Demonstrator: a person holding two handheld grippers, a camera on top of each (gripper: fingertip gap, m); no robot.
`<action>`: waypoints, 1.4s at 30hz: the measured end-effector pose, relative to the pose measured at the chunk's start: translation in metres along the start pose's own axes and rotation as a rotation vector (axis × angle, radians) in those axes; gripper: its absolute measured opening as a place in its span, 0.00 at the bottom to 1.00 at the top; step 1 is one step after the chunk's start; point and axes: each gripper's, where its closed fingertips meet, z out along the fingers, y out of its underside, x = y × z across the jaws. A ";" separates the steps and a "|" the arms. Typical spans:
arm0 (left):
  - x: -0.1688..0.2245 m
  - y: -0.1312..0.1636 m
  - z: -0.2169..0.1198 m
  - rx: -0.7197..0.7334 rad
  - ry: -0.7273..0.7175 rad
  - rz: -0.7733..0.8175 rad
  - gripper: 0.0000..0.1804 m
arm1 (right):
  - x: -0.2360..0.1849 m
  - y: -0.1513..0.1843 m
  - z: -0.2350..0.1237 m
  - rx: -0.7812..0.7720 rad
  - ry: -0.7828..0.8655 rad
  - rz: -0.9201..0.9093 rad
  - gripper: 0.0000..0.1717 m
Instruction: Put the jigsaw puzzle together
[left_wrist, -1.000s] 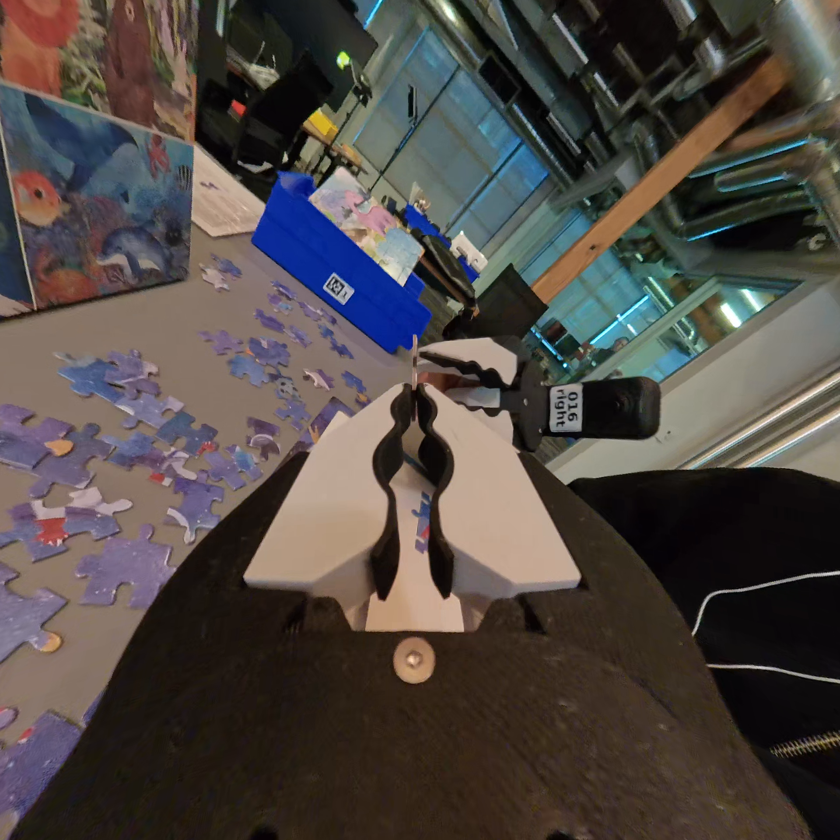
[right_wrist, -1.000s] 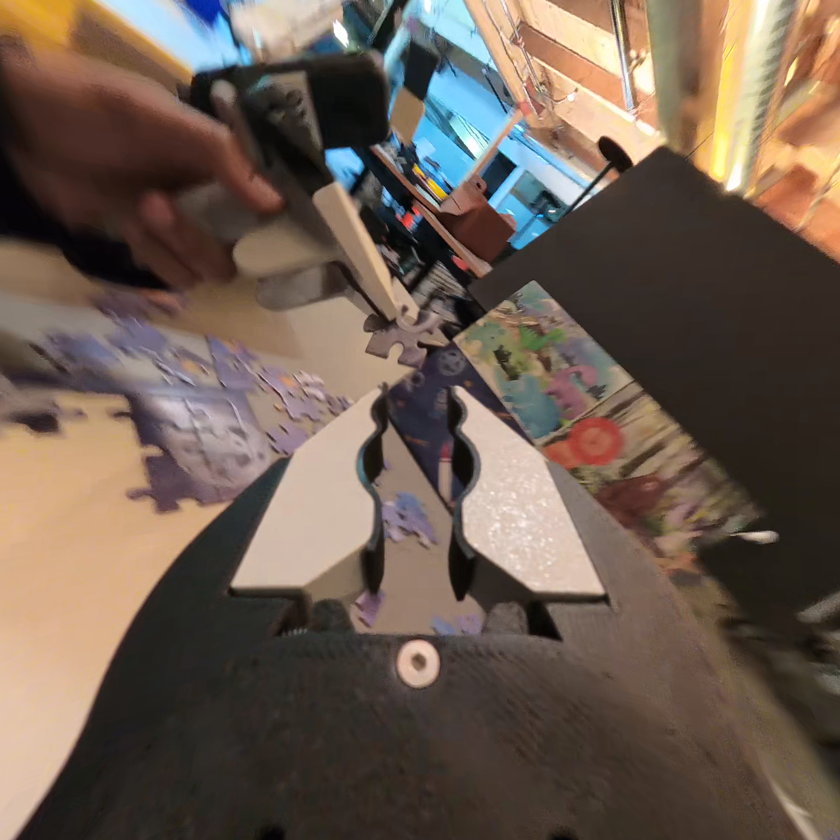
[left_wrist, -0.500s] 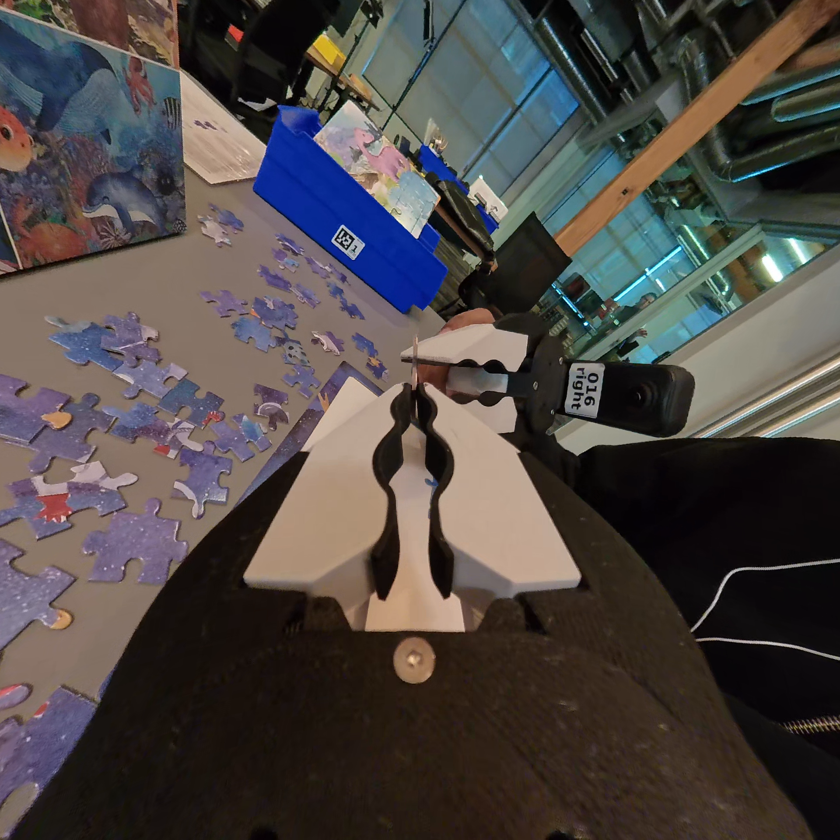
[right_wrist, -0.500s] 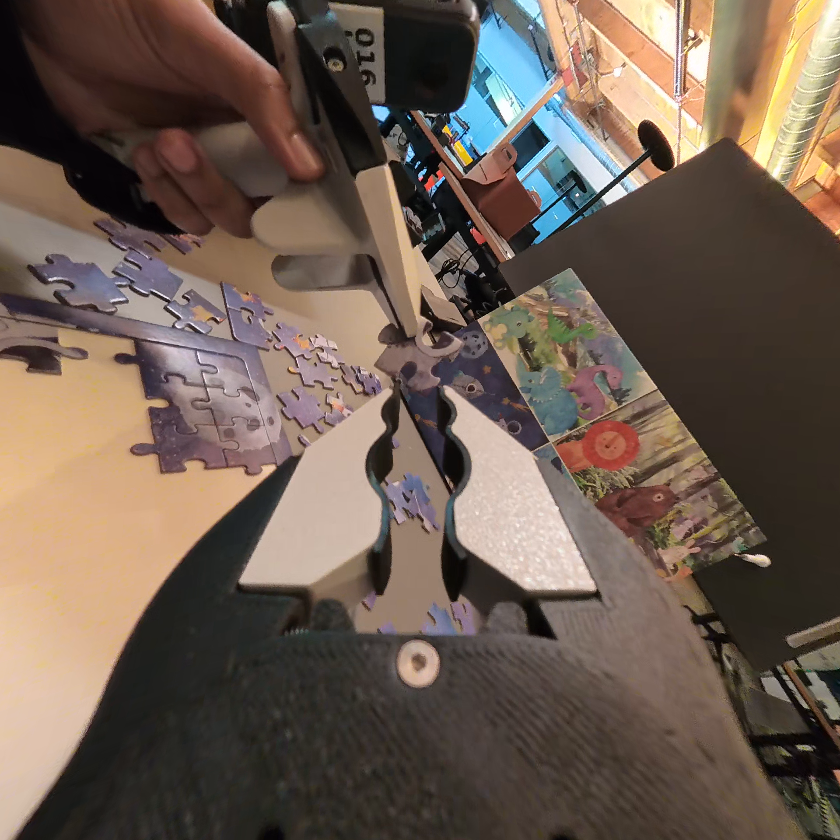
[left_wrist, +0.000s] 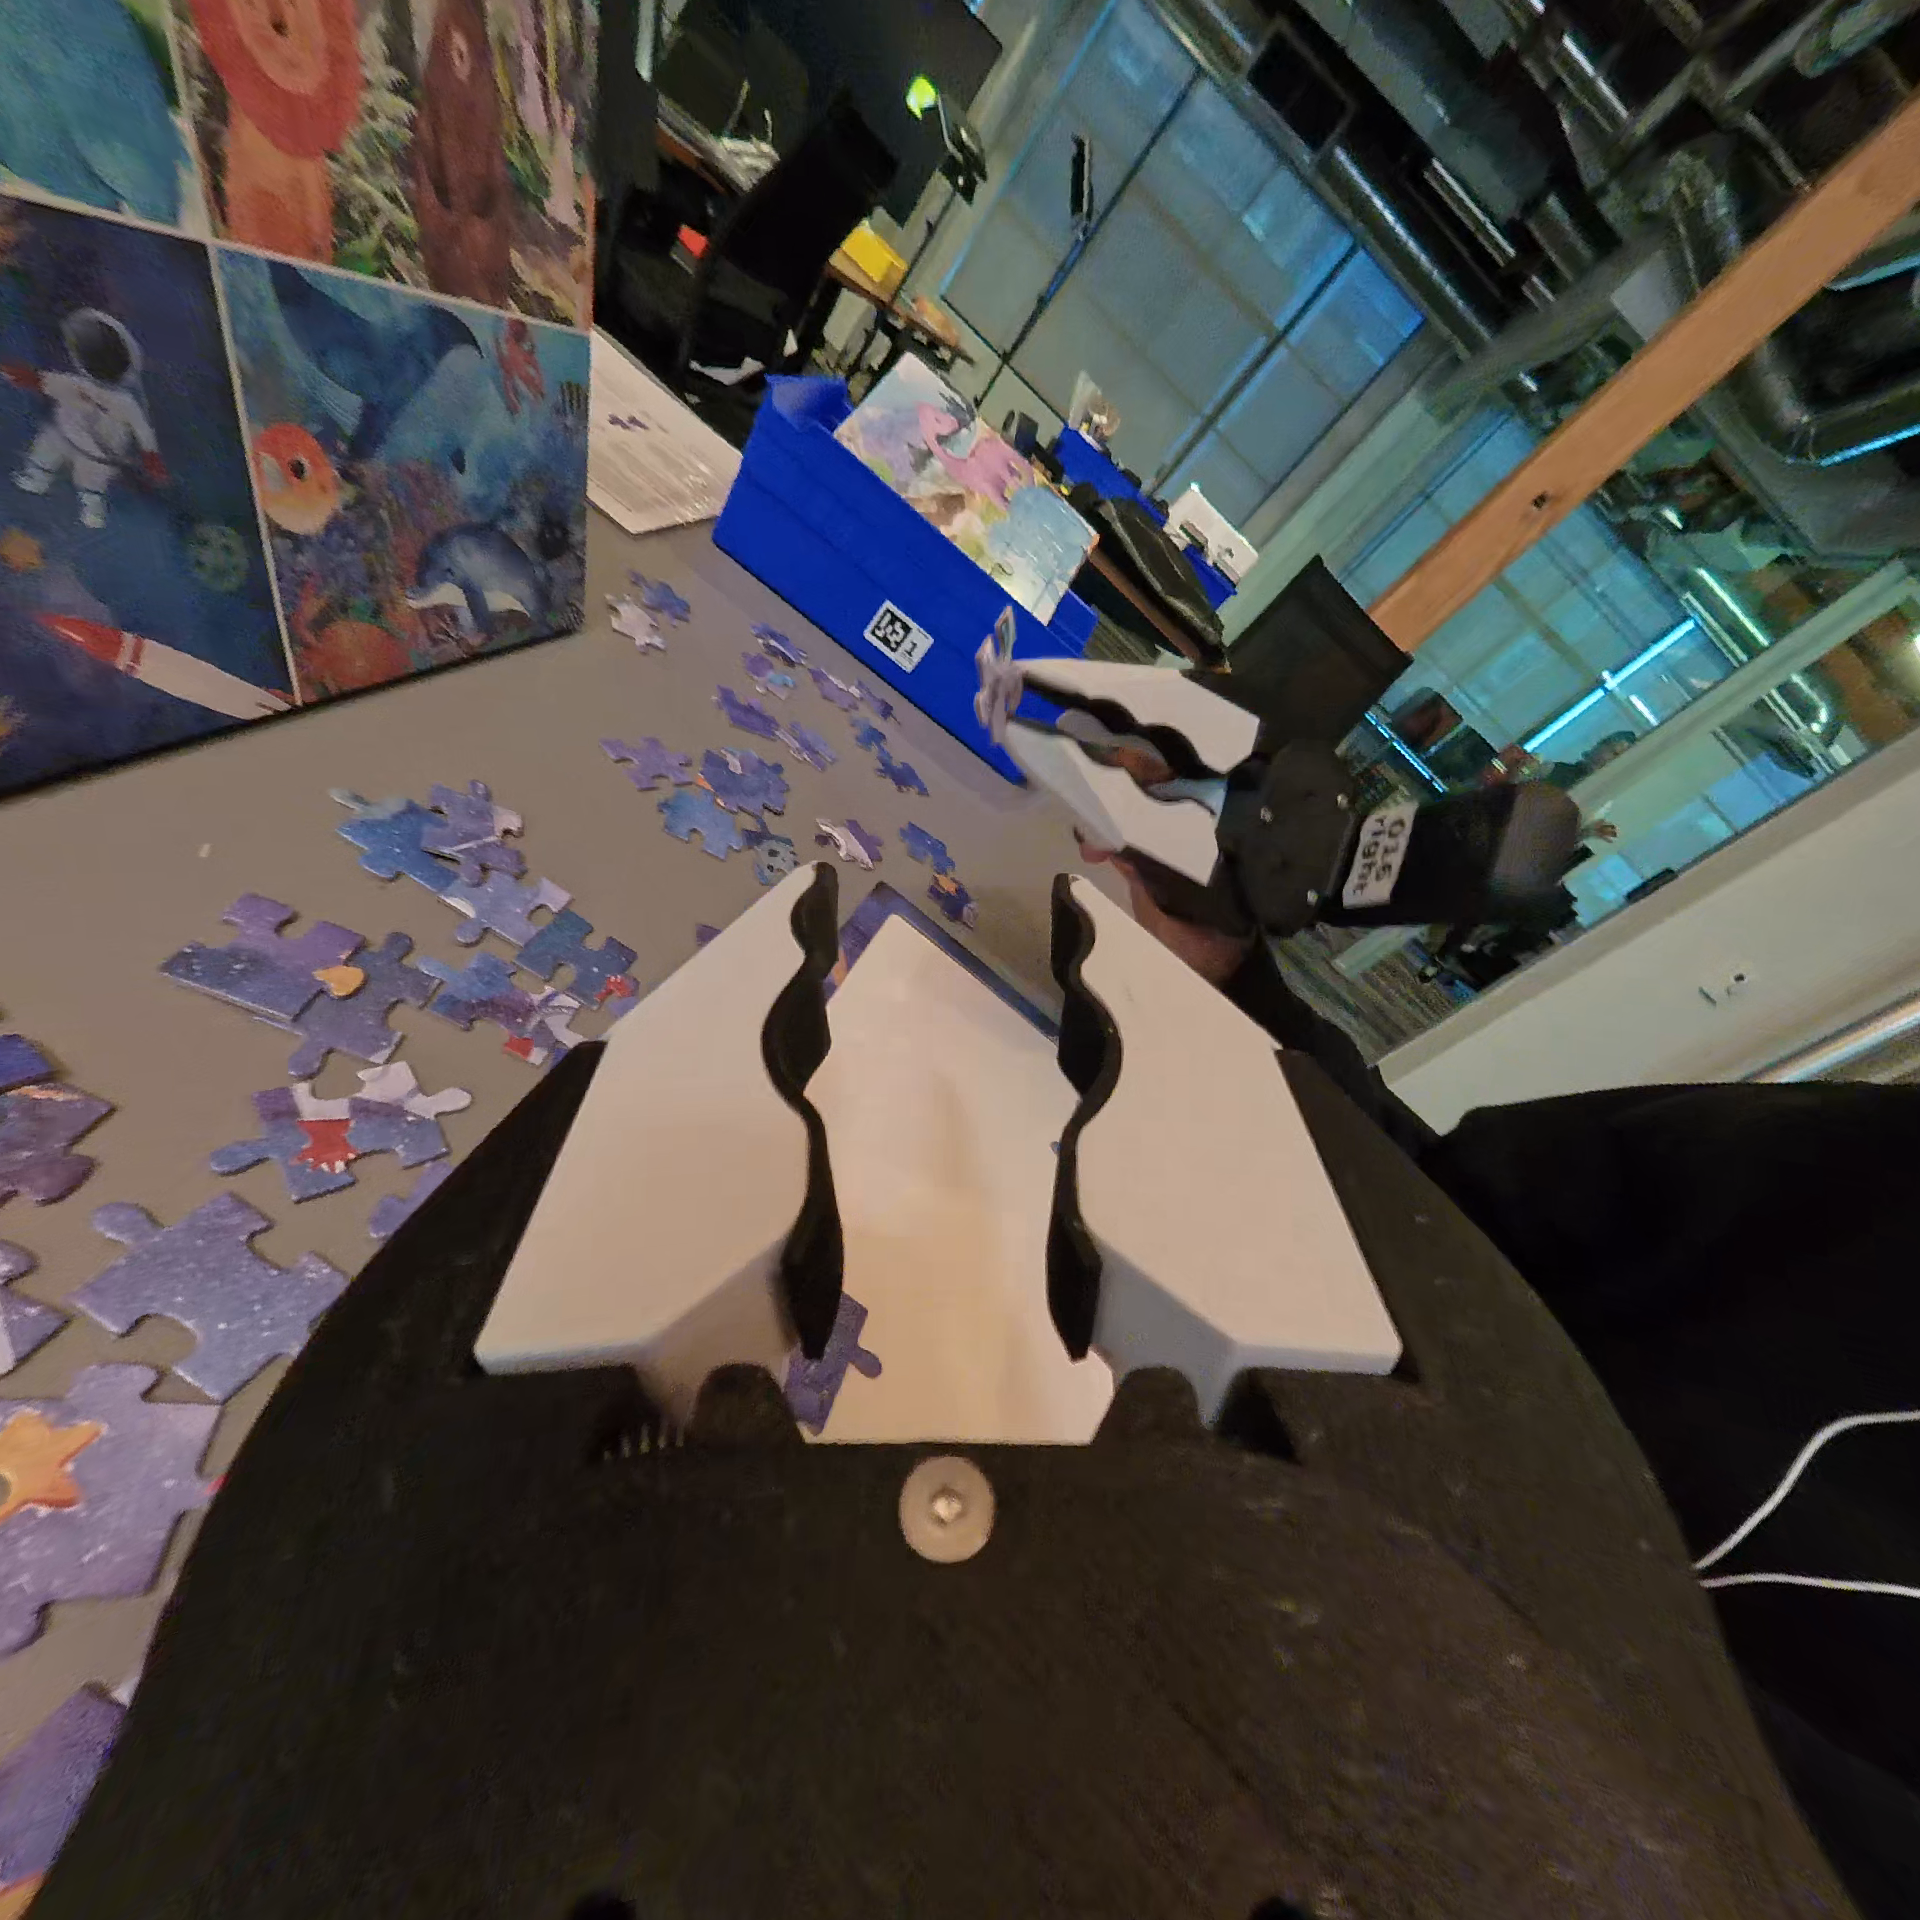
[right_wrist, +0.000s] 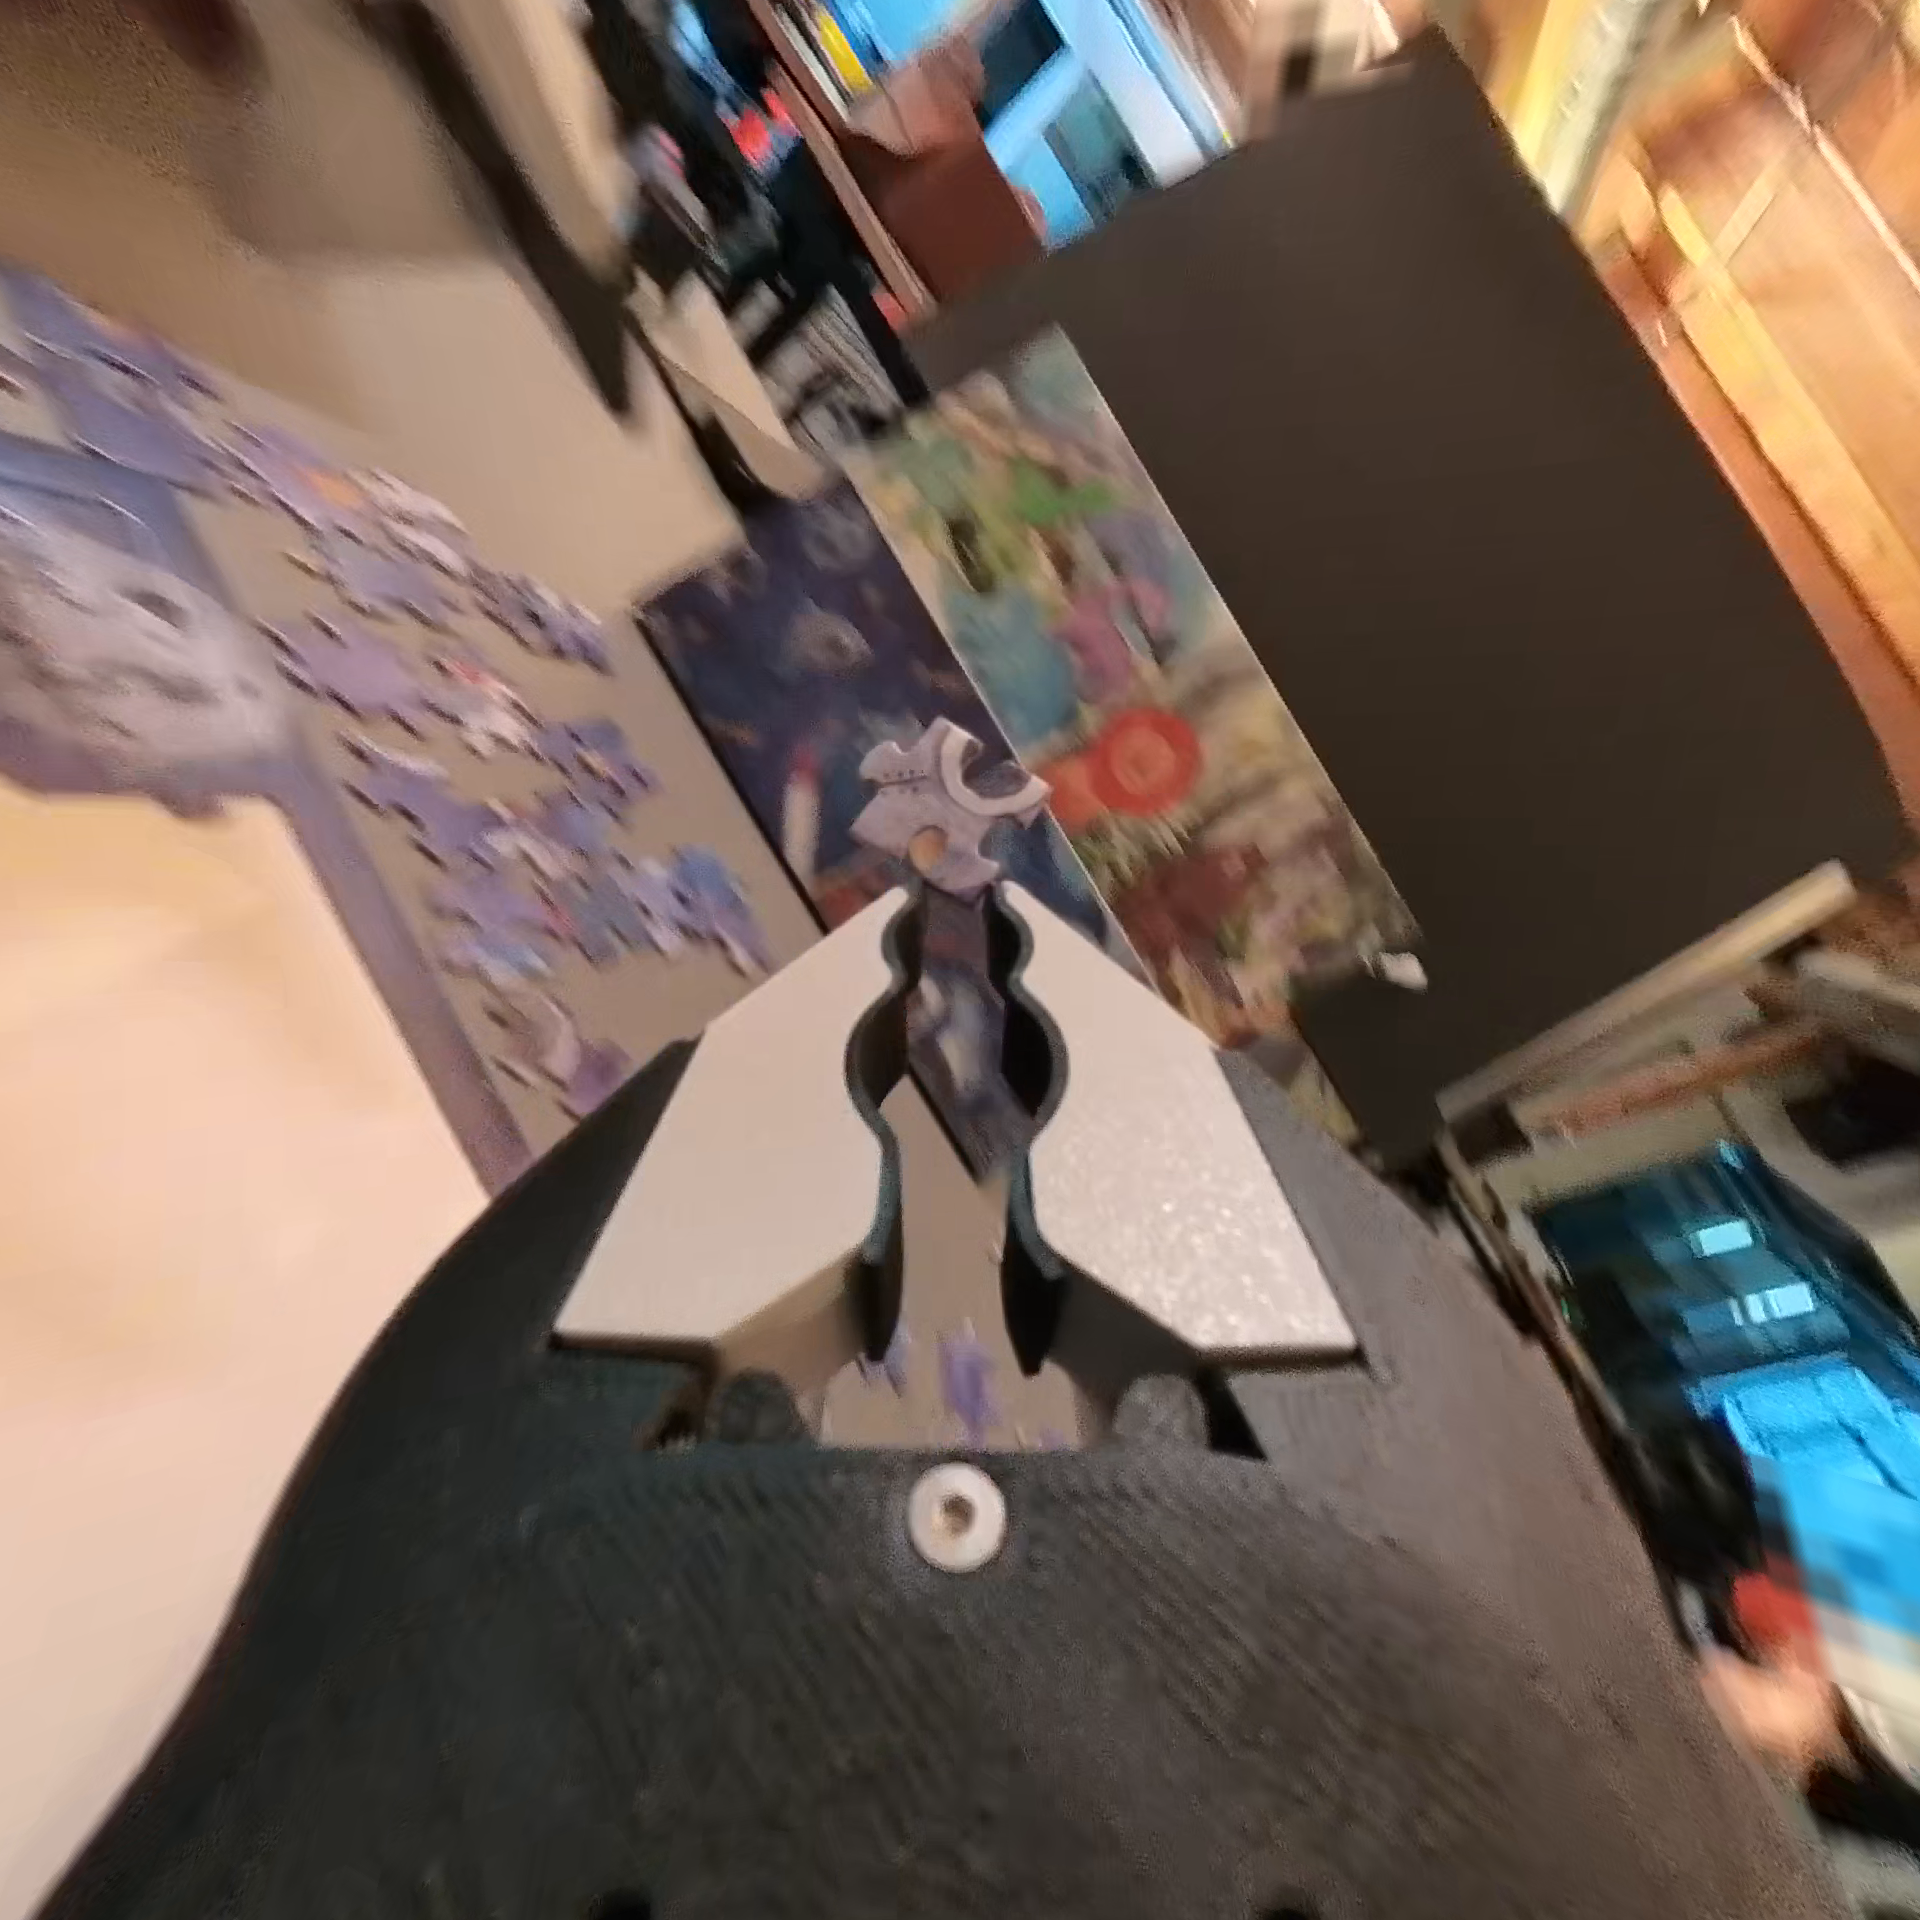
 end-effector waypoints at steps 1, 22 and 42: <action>-0.001 -0.002 -0.002 0.011 -0.008 0.005 0.22 | 0.014 0.022 -0.008 -0.055 0.021 0.038 0.05; -0.042 -0.025 -0.034 0.136 -0.292 0.100 0.24 | 0.051 0.157 -0.121 -0.401 -0.082 0.610 0.18; -0.035 -0.037 -0.052 0.193 -0.309 0.154 0.22 | 0.026 0.146 -0.026 -0.330 -0.280 0.723 0.13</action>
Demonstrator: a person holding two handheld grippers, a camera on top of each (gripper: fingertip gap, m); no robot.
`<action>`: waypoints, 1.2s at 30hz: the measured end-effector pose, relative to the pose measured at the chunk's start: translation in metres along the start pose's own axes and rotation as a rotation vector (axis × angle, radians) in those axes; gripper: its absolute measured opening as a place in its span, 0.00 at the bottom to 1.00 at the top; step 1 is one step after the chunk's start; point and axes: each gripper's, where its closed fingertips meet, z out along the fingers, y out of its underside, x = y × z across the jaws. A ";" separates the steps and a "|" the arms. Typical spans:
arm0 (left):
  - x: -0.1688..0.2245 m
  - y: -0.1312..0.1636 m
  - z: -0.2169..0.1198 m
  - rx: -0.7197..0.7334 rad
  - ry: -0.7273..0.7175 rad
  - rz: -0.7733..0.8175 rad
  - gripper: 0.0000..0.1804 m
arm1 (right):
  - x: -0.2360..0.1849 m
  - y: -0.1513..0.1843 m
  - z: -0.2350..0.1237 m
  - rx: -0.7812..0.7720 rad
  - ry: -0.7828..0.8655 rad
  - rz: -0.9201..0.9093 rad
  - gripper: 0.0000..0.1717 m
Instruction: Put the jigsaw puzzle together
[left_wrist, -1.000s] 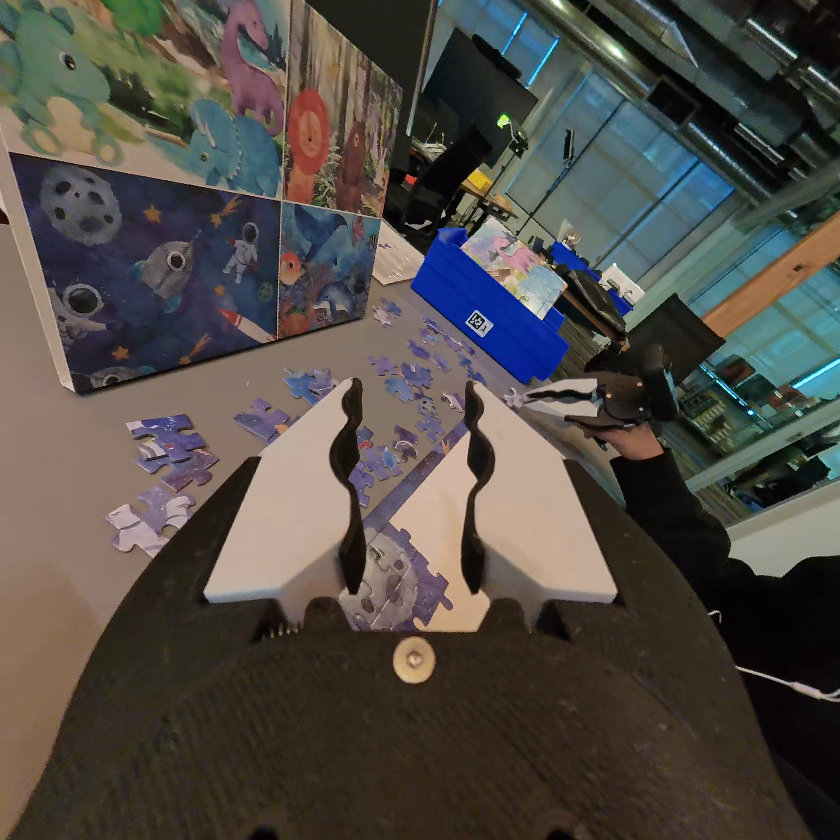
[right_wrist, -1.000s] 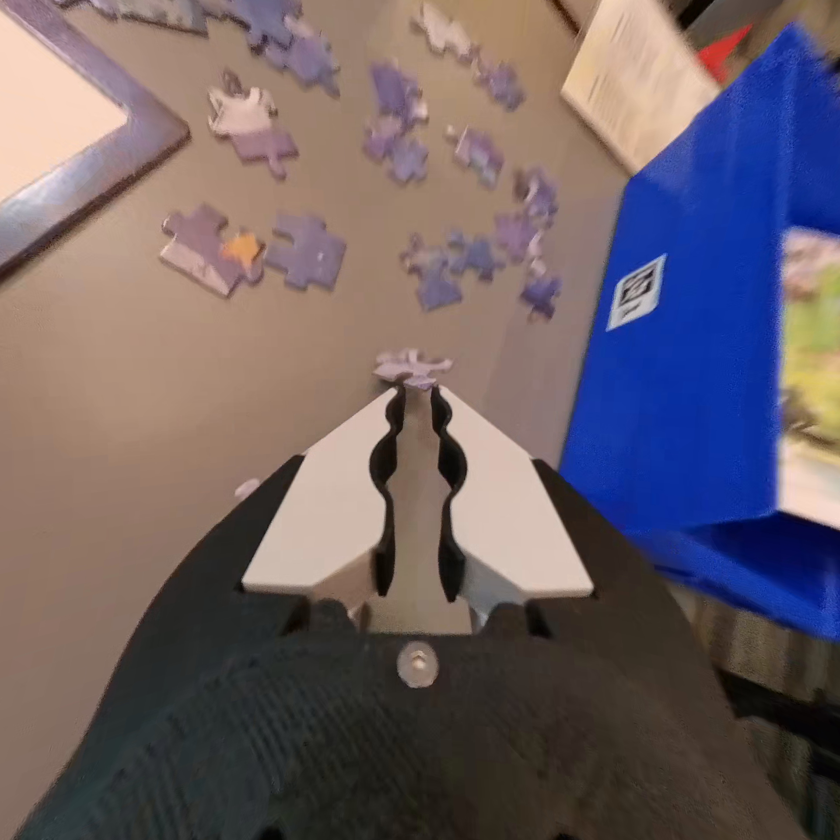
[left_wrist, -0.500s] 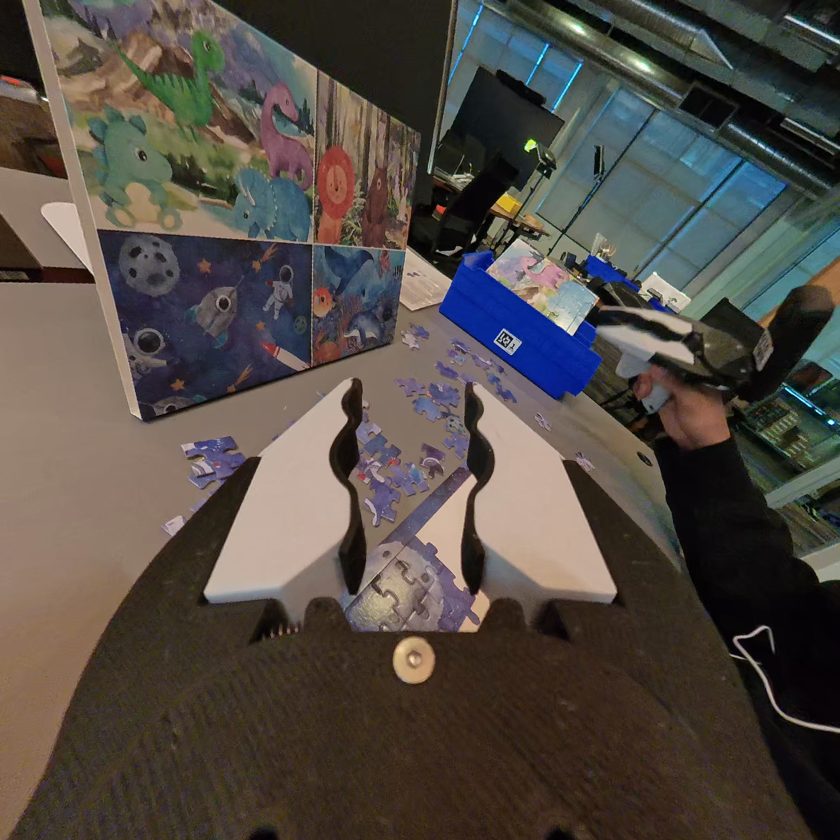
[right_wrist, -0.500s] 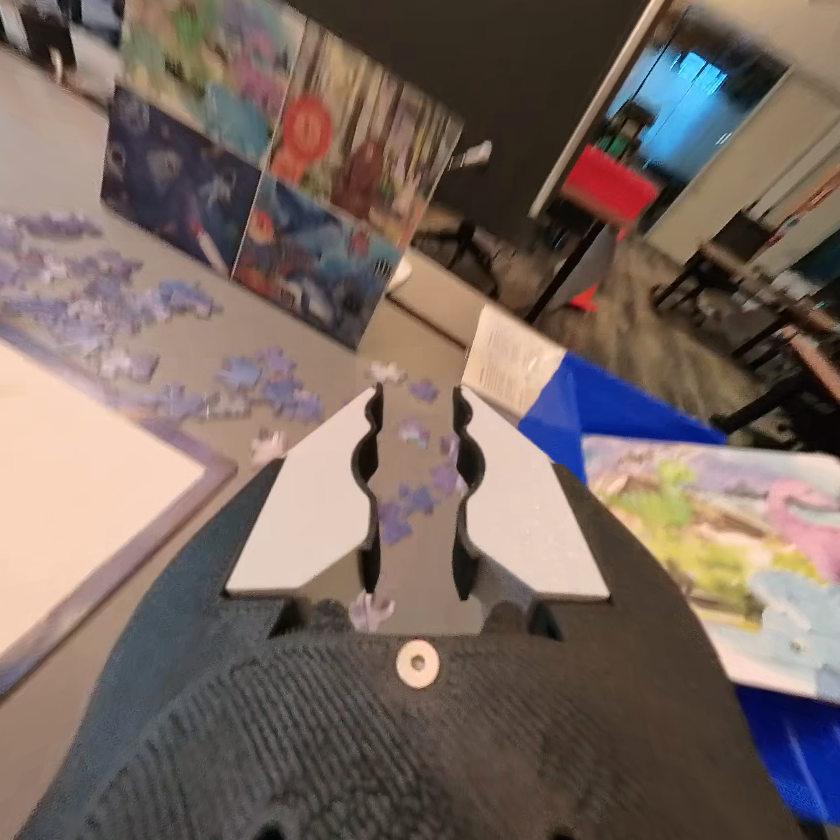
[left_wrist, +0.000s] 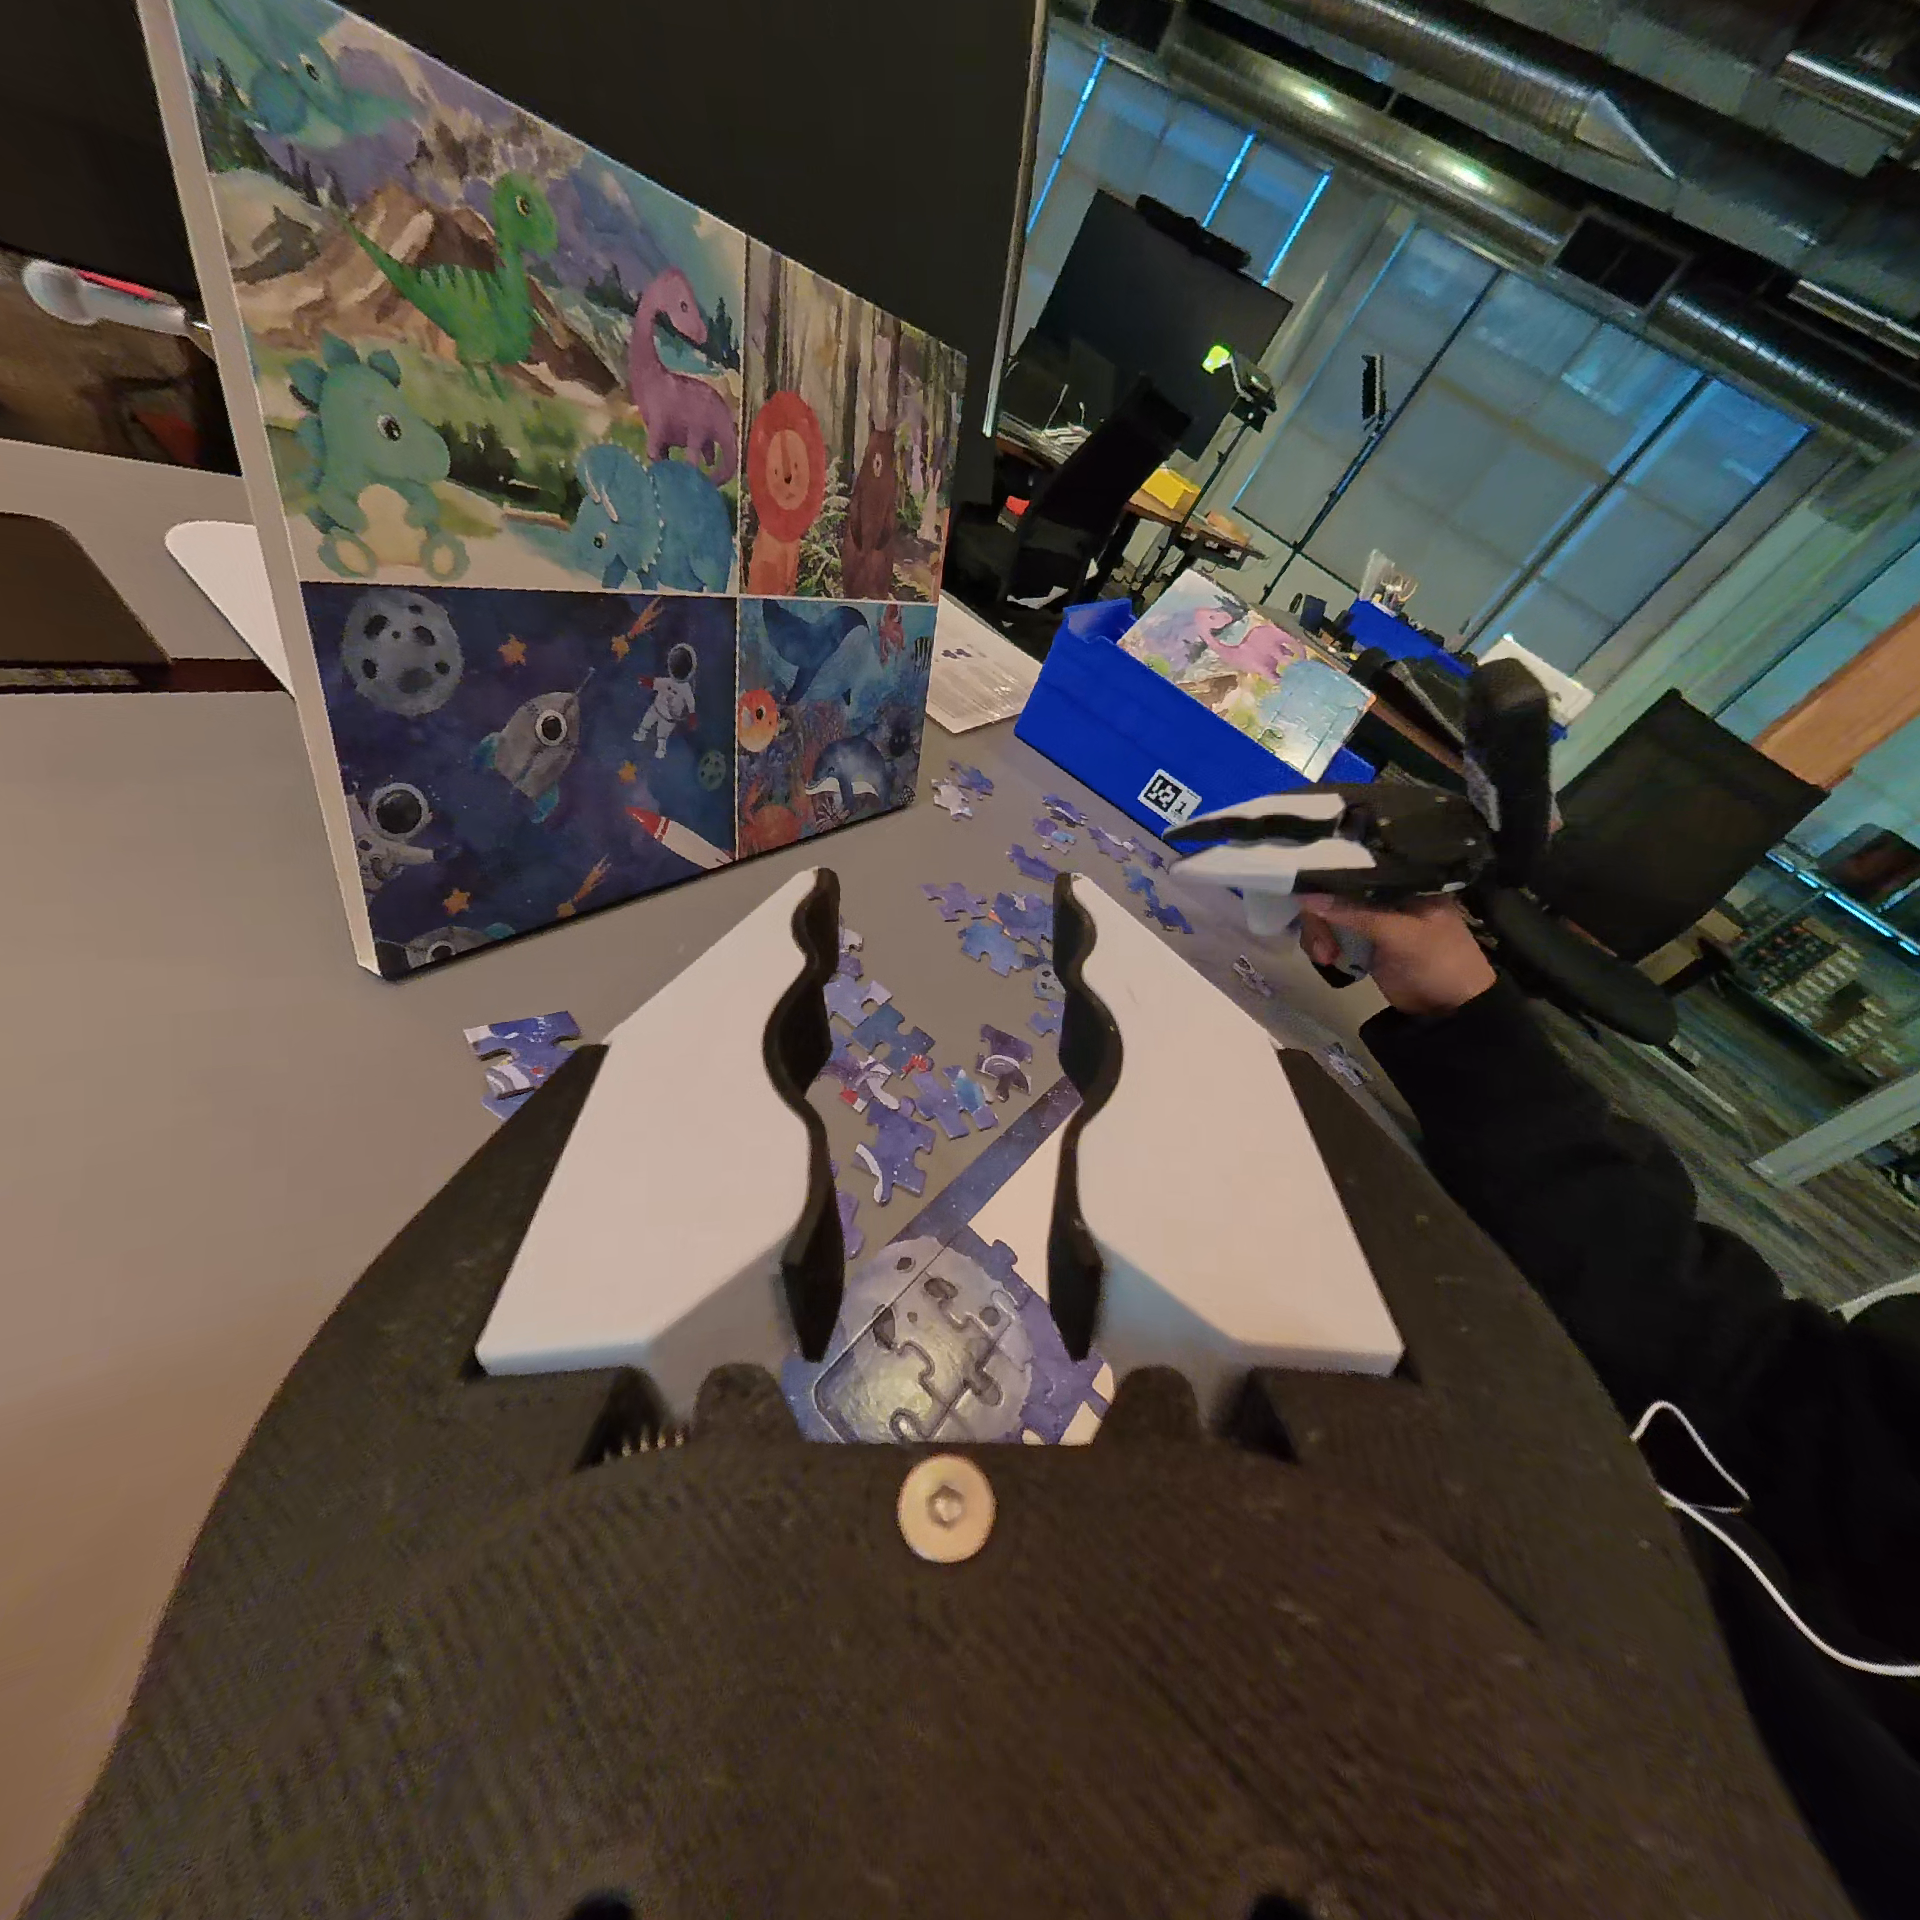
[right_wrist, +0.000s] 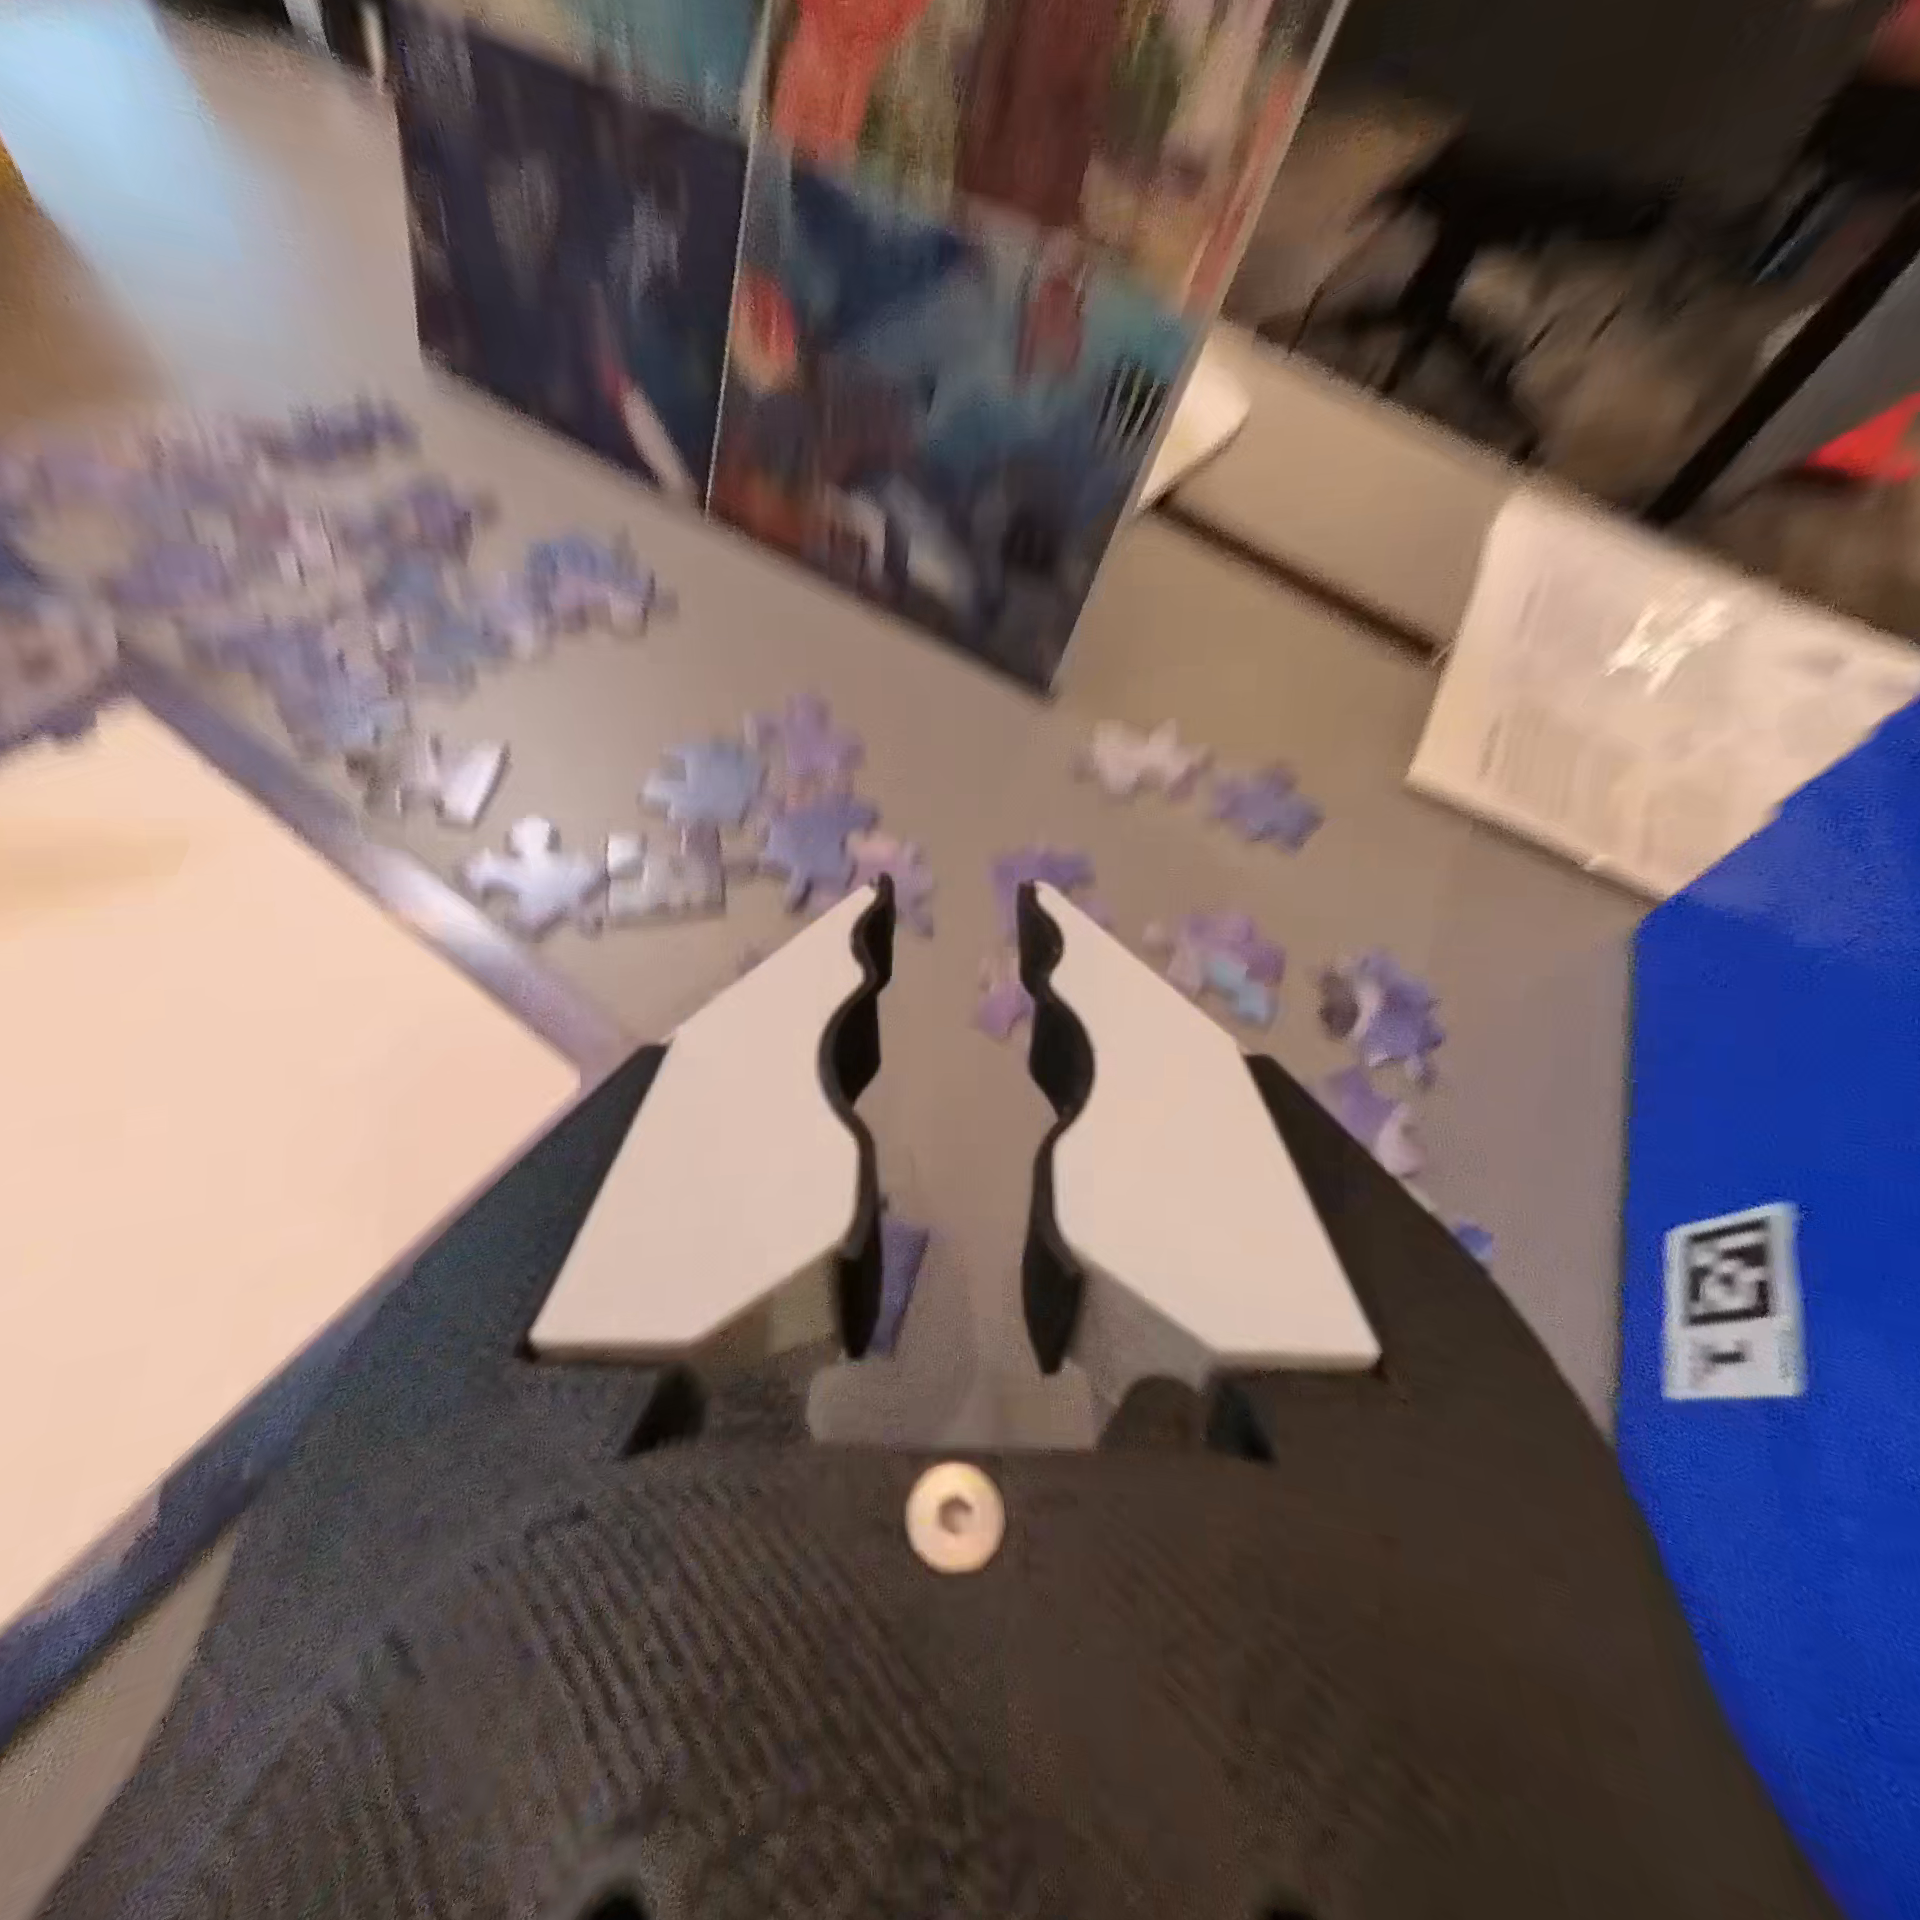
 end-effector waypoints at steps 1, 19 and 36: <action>0.000 0.001 0.001 -0.006 -0.001 0.003 0.22 | -0.008 0.010 0.005 -0.048 -0.058 -0.005 0.15; 0.000 0.003 0.003 -0.010 -0.009 0.011 0.21 | -0.051 0.048 0.032 -0.240 -0.242 -0.046 0.12; -0.004 0.005 0.004 -0.014 -0.023 0.011 0.21 | -0.163 -0.033 0.034 0.032 -0.467 -0.069 0.11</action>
